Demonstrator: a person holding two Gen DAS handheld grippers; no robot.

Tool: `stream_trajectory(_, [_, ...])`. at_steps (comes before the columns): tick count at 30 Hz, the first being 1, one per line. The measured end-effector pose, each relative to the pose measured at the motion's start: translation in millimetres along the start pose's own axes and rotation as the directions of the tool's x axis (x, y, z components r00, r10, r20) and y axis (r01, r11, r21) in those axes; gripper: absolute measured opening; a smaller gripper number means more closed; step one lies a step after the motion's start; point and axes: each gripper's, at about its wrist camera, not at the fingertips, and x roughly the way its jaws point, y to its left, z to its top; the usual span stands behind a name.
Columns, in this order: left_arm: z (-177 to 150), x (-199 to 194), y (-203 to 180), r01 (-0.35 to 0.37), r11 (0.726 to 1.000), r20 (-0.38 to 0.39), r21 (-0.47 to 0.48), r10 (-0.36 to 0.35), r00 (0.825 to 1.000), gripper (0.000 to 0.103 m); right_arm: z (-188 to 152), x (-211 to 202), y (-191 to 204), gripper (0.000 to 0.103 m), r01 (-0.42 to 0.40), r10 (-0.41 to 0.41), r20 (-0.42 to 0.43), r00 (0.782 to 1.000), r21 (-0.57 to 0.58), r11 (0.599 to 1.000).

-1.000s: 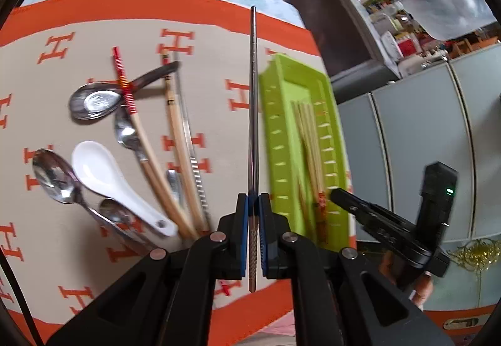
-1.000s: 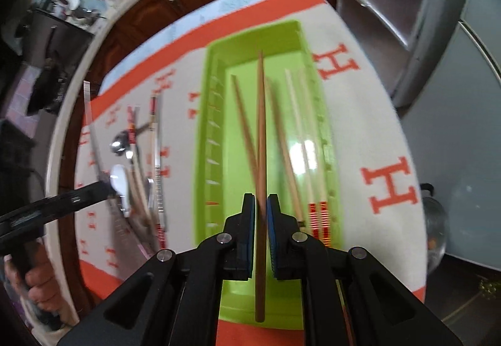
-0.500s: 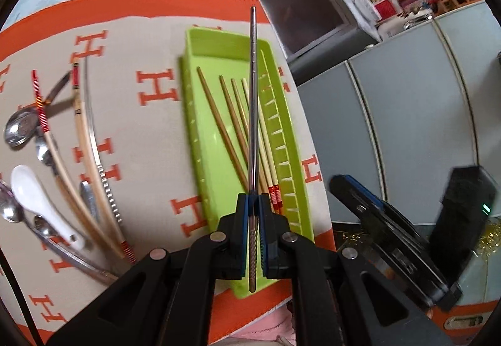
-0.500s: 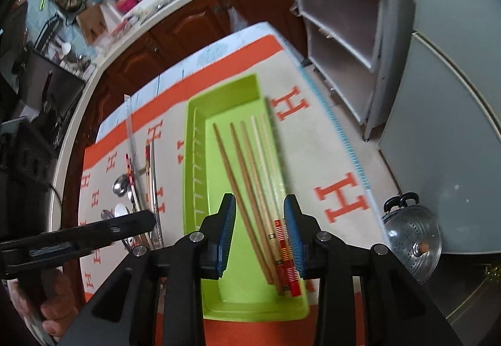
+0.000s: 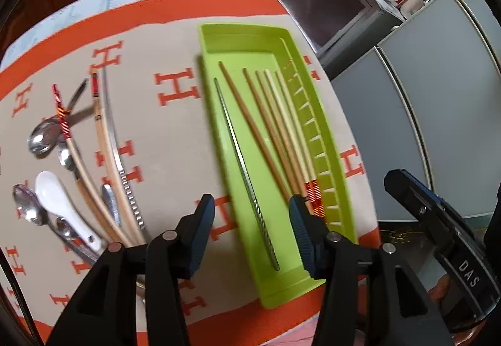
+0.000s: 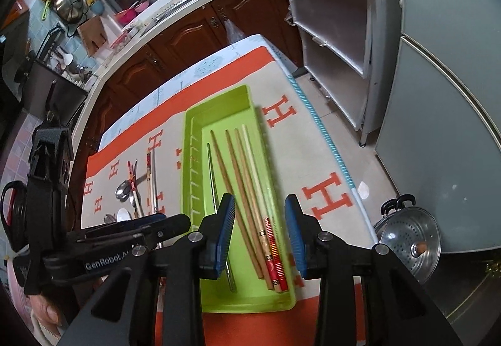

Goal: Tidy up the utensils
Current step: 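Move both open tools back over the utensil pile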

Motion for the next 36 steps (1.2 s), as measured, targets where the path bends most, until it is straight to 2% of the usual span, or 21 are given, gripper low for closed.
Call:
stream_trajectory(5, [-15.6,-13.9,17.8,-0.057,0.998,0.058,-0.015,0.058,0.997,0.058,-7.5,14.0,16.1,0.033,-0.015,0.014,-0.028,1.000,-0.029,0.999])
stream_trajectory(20, [-73.1,-62.1,120.9,-0.181,0.971,0.115,-0.157,0.201,0.973,0.058,-23.3,42.1,73.9,0.033,-0.072,0.057,-0.100,0.993,-0.152,0.986])
stream_trajectory(27, [-100.4,-62.2,165.9,-0.202,0.950,0.079,-0.239,0.227,0.971,0.058,-31.1,50.4,107.9,0.033,-0.110,0.081,-0.135,0.988,-0.221,0.969])
stream_trajectory(33, [-106.8,-59.1,178.4,-0.201,0.945,0.078,-0.256,0.228,0.971,0.058,-36.8,67.1,148.3,0.033,-0.142,0.091,-0.178,0.980,-0.301,0.943])
stream_trajectory(36, [-106.9,-58.3,177.7,-0.195,0.949,0.086,-0.249,0.223,0.971,0.058,-37.1,79.4,167.2,0.029,-0.144,0.078,-0.200,0.977,-0.341,0.929])
